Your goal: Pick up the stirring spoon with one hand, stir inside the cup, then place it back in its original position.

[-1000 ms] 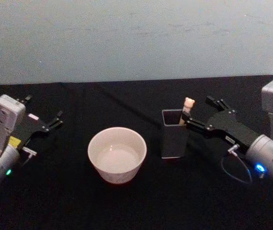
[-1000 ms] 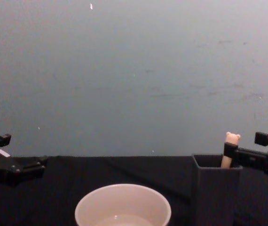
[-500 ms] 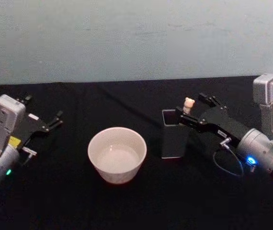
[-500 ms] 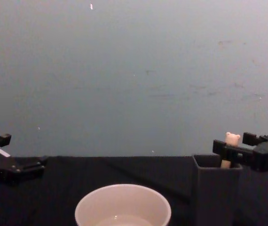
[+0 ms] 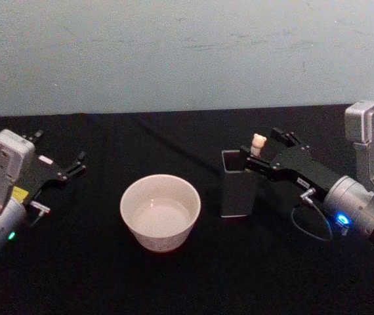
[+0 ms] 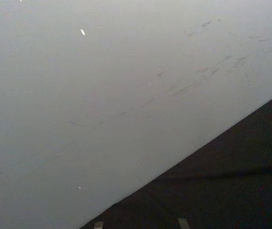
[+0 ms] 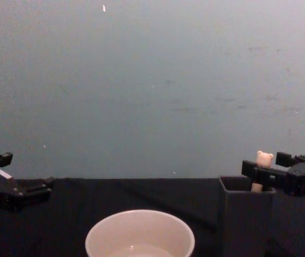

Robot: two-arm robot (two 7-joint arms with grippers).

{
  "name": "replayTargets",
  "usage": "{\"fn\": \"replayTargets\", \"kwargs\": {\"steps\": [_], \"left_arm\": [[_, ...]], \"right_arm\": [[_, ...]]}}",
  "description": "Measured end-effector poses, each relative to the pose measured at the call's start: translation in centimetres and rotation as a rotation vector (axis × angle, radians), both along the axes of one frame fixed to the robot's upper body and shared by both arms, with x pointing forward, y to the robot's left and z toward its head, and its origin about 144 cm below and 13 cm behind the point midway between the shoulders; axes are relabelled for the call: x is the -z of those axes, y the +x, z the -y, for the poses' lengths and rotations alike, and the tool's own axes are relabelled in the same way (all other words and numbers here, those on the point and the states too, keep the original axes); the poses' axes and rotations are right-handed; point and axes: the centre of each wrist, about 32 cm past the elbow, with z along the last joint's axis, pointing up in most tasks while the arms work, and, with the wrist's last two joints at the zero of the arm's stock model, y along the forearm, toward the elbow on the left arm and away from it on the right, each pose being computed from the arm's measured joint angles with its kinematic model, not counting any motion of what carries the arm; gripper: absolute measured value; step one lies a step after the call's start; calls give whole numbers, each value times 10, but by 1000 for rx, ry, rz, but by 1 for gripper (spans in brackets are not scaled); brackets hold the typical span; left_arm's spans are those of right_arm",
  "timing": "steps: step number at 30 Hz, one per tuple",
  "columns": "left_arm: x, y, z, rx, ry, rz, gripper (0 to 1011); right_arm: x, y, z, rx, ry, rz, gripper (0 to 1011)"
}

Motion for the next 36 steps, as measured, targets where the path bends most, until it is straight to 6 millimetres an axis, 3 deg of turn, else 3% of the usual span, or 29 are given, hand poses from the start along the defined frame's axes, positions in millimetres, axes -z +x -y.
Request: {"fn": "replayTargets", "kwargs": {"steps": [11, 23, 26, 36], "left_arm": [[0, 0, 0, 0, 0, 0, 1001], [0, 0, 0, 0, 0, 0, 1001], [0, 0, 0, 0, 0, 0, 1002], [0, 0, 0, 0, 0, 0, 1001]], "right_arm": [[0, 0, 0, -1, 0, 0, 981], [0, 0, 0, -2, 1, 1, 677], [0, 0, 0, -2, 1, 1, 531], [0, 0, 0, -3, 2, 2, 254]]}}
